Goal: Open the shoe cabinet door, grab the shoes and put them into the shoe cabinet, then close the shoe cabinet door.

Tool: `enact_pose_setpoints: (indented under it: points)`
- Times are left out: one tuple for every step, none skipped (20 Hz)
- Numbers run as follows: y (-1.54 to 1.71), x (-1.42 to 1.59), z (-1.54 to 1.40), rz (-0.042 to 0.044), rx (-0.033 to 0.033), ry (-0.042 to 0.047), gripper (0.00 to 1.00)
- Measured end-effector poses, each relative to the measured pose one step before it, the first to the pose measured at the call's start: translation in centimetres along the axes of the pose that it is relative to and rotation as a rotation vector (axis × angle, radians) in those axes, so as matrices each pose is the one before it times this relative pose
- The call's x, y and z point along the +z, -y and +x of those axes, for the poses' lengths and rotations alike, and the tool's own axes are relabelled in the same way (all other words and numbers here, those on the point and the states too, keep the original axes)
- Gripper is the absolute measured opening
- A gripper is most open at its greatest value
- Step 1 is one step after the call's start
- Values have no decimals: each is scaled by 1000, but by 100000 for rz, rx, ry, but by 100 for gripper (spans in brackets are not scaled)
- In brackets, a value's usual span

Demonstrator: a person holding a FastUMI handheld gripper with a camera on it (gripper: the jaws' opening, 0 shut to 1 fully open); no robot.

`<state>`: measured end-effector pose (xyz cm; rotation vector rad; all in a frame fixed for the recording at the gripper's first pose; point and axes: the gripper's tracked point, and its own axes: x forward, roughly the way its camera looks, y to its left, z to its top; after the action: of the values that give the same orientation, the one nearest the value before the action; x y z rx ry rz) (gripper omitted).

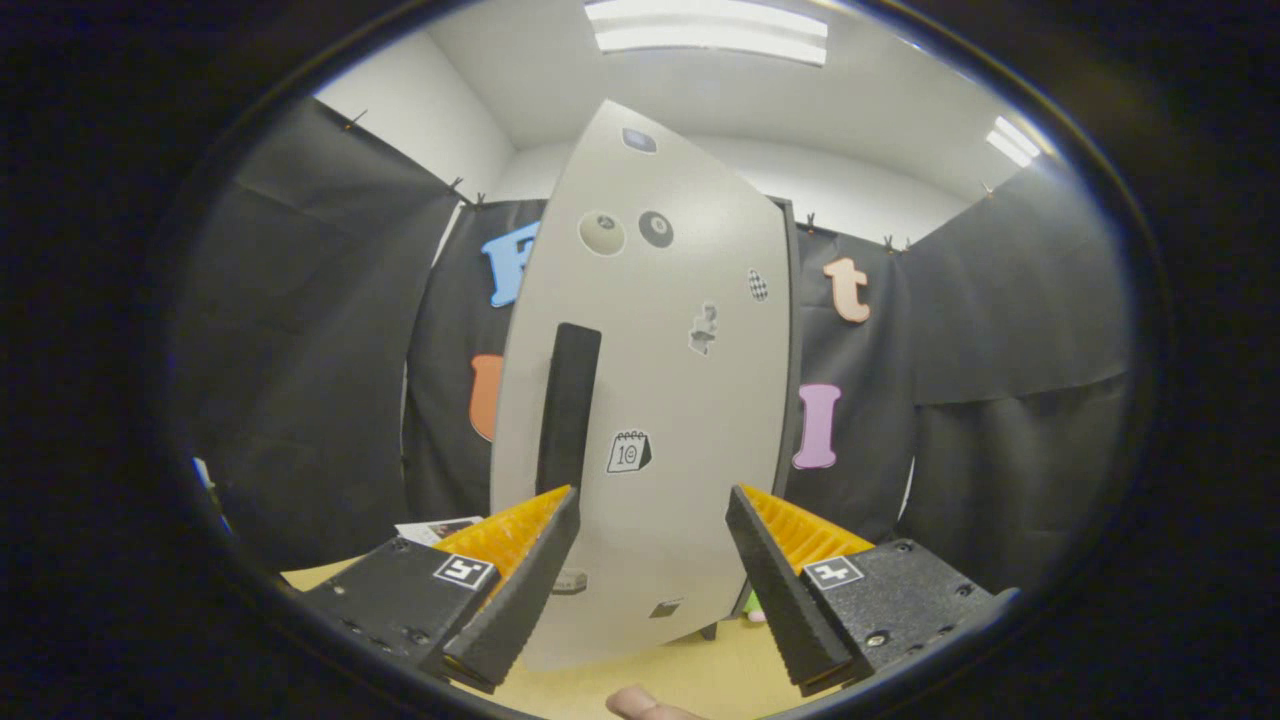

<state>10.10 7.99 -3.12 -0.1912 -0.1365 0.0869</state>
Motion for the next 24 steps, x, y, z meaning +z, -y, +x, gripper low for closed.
enact_pose_setpoints:
  points:
    - [88, 16, -549, -901, -922, 758, 99]
    - [444, 64, -596, -889, -1802, 425, 99]
    - [358, 41, -559, -295, -1875, 587, 99]
    - [115, 143, -585, 440, -306, 645, 99]
    - [-71, 159, -630, 629, 119, 910, 99]
    - [116, -64, -589, 349, 117, 304, 99]
    - [337, -189, -614, 775, 152, -425, 99]
    - [312, -490, -677, 684, 353, -1555, 99]
    - [333, -638, -938, 1292, 1861, -2740, 99]
    - [530, -401, -927, 3592, 592, -1566, 99]
    - [839, 111, -736, 3237, -493, -507, 99]
    - [840, 409, -786, 2227, -134, -115, 99]
    - [514, 167, -913, 999, 33, -667, 99]
    - [661, 210, -853, 421, -1401, -619, 99]
    - [1084, 107, -1067, -231, -2999, -1268, 99]
    - [952, 126, -965, 78, -3152, -1185, 99]
    - [536, 98, -752, 366, -1588, -485, 99]
    - [194, 473, -786, 668, -897, 1023, 99]
    - [121, 421, -734, -100, 204, 1526, 99]
    - [240, 64, -454, -508, -128, 237, 99]
    - [327, -39, -450, -844, 68, 272, 99]
    - [122, 245, -325, -95, 452, 656, 99]
    - [317, 94, -128, 88, -252, 512, 99]
    - [449, 8, -98, 150, -1019, 252, 99]
